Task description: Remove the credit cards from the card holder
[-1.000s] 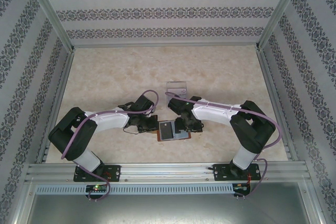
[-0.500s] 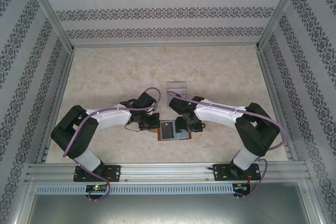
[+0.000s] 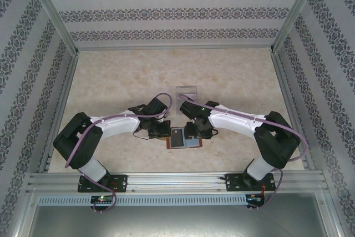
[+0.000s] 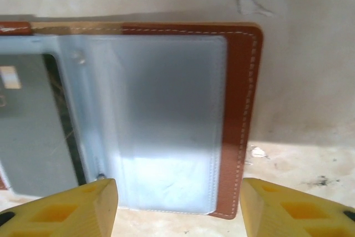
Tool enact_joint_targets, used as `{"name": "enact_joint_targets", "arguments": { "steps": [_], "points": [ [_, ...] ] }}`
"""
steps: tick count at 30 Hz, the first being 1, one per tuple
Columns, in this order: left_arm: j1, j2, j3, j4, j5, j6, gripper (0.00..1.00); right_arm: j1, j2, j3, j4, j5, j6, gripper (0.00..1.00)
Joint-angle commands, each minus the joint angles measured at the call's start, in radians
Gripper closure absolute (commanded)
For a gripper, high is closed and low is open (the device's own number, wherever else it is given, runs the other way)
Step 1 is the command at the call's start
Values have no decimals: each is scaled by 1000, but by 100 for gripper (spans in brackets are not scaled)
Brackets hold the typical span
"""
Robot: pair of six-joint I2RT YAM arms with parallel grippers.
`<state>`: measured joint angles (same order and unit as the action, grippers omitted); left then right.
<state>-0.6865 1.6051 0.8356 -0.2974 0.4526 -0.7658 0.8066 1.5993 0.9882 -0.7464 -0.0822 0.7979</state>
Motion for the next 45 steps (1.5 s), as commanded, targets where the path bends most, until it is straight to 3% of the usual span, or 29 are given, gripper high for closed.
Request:
{"name": "enact_joint_targets", "arguments": {
  "steps": [1,9,16,29,45],
  "points": [
    [-15,-16,-14,37,27,-23,100,-8,-22,17,46,-75,0,42],
    [-21,8,-34,58,29,-22,100,-8,-9,-17,205,-222,41,51],
    [-21,22,-44,50,4,-11,100,-9,32,-16,264,-276,55,60],
    [-21,25,-51,51,3,-10,100,-9,98,-18,270,-261,47,67],
    [-21,18,-53,30,-5,-1,100,-8,114,-13,212,-187,20,66]
  ]
}}
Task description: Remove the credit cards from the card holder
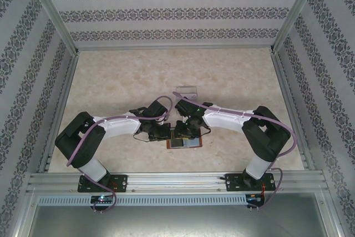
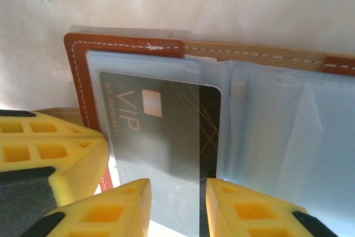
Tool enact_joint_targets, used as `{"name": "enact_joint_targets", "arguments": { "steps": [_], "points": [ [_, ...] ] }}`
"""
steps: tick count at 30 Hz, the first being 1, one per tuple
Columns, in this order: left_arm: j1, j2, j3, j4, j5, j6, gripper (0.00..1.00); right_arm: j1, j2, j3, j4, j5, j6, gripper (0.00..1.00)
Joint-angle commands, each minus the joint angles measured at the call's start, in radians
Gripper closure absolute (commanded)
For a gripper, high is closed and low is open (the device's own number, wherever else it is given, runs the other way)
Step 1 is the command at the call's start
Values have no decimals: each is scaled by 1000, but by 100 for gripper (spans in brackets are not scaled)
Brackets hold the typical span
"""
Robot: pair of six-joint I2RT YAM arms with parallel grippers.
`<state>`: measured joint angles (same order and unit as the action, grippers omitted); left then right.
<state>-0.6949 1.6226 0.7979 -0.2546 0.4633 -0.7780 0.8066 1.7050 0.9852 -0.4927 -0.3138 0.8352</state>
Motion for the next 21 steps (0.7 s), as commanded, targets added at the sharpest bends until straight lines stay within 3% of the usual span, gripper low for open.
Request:
{"name": "enact_joint_targets", "arguments": {
  "steps": [1,21],
  "points": [
    [-12,-1,-13,-15,-16,10,100,-9,9,-8,-51,53,-23,66],
    [-15,-66,33,-97,-41,19,100,-14,-67,6,-73,57,-27,64]
  ]
}}
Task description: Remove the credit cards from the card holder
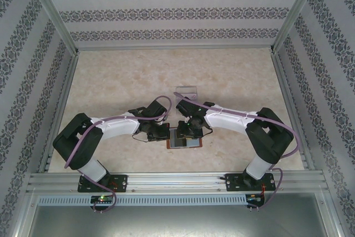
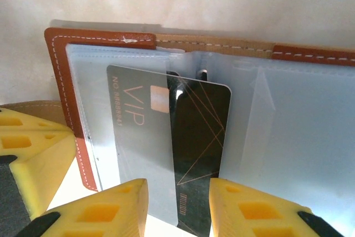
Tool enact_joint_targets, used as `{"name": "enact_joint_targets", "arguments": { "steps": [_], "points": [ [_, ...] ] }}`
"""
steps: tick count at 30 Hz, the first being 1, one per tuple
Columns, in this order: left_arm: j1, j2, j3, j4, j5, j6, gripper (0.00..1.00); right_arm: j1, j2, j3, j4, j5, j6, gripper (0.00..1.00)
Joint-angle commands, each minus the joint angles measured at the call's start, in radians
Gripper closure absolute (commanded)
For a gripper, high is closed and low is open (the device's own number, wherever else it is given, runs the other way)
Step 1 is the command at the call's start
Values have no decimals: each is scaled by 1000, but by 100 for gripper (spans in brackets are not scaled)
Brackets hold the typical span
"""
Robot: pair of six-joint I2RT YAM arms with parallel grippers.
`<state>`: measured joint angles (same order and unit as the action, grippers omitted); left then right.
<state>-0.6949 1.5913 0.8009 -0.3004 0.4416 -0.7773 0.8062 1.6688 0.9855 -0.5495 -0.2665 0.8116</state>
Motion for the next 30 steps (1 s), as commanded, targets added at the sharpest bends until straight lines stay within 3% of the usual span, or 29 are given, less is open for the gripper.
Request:
{"name": "enact_joint_targets", "arguments": {
  "steps": [1,13,30],
  "points": [
    [-17,-38,35,-55,-20,16,100,-14,-34,4,-17,9,-2,64],
    [-72,32,90,-36,-14,4,100,-58,-55,-62,45,-64,-3,67],
    [-81,128,89,-74,-46,36,100,-82,-24,-101,100,-117,-9,70]
  ]
}}
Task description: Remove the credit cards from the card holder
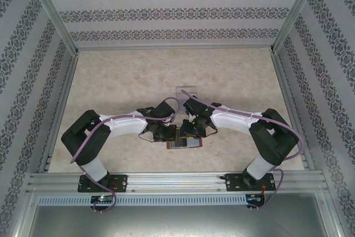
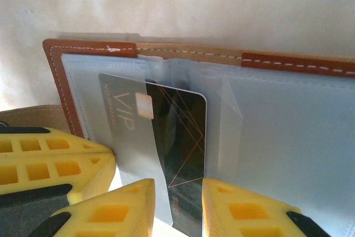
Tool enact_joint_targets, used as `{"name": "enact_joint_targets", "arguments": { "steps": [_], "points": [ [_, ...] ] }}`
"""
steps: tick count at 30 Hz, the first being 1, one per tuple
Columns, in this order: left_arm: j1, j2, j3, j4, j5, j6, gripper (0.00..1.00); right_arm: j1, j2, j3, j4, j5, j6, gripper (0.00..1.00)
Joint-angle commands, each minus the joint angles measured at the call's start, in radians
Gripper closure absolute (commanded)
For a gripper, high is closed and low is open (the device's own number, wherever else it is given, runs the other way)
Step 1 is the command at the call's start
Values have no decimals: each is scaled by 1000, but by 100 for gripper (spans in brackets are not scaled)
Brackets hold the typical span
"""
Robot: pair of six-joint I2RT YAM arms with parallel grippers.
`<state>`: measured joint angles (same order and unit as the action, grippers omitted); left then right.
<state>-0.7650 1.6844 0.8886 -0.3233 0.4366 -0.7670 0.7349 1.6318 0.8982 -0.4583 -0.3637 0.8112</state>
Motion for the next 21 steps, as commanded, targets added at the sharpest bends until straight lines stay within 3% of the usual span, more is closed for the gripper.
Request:
{"name": "enact_joint_targets", "arguments": {
  "steps": [1,21],
  "points": [
    [-12,36,0,-55,-44,26,100,-10,14,-16,10,-21,-9,70],
    [-13,49,1,-112,-90,35,100,-32,-27,-78,73,-31,9,71]
  ]
}}
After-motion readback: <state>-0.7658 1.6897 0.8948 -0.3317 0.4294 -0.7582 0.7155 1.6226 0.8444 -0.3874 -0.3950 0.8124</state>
